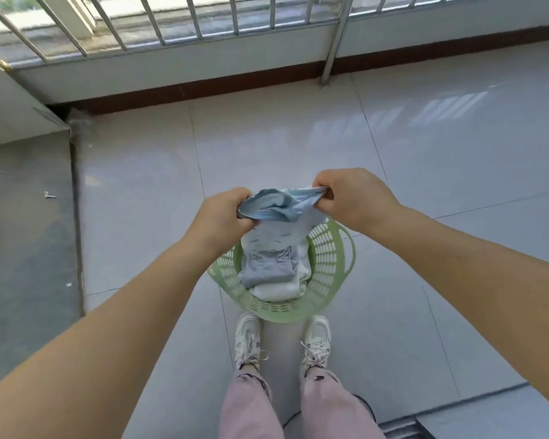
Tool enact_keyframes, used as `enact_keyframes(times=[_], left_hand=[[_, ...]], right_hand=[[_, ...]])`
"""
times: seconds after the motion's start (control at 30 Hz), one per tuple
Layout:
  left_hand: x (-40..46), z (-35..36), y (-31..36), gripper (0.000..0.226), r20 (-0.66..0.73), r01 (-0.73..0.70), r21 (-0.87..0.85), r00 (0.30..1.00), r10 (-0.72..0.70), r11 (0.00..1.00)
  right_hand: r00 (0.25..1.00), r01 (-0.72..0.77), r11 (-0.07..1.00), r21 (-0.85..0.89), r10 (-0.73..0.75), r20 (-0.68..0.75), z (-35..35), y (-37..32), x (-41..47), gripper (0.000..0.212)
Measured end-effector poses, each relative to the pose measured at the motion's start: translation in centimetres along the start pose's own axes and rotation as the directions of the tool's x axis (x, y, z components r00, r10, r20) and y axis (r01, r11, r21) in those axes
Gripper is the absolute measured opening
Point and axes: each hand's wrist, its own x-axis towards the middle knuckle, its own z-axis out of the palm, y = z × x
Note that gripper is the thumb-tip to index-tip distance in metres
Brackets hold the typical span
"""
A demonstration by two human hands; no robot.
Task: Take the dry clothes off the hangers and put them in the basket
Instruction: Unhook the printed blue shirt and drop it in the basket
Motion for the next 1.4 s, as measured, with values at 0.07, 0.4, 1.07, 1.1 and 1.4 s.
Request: enact_keyframes(times=[0.07, 0.4, 1.07, 1.1, 1.4], left_hand=[[1.4, 1.4, -1.7, 0.016, 0.004, -0.011, 0.069, 1.000, 0.011, 0.998], [6.8, 6.4, -9.0, 0.011, 0.003, 0.025, 0.094, 1.000, -0.025, 0.995], [7.5, 12.6, -17.5, 0.014, 0.029, 0.086, 0.074, 0.996, -0.088, 0.994], [7.2, 13.5, -18.3, 0.017, 0.081, 0.118, 0.090, 0.989, -0.125, 0.989], [8.1, 20.6, -23.4, 0.034, 0.388, 0.263, 0.270, 0.851, -0.355, 0.926]], right_hand=[[0.999, 0.043, 0.997, -0.069, -0.043, 0.010, 2.1, 0.3, 1.6, 0.016], [0.963, 0.242, 0.969, 0.054, -0.247, 0.108, 11.5, 1.2, 7.4, 0.026], [0.978, 0.129, 0.978, 0.162, -0.153, 0.143, 23.2, 2.5, 9.5, 0.032], [0.970, 0.122, 0.979, 0.166, -0.153, 0.188, 24.7, 2.7, 9.1, 0.033], [0.854, -0.083, 0.954, 0.290, -0.082, 0.513, 33.1, 4.8, 9.2, 0.032]])
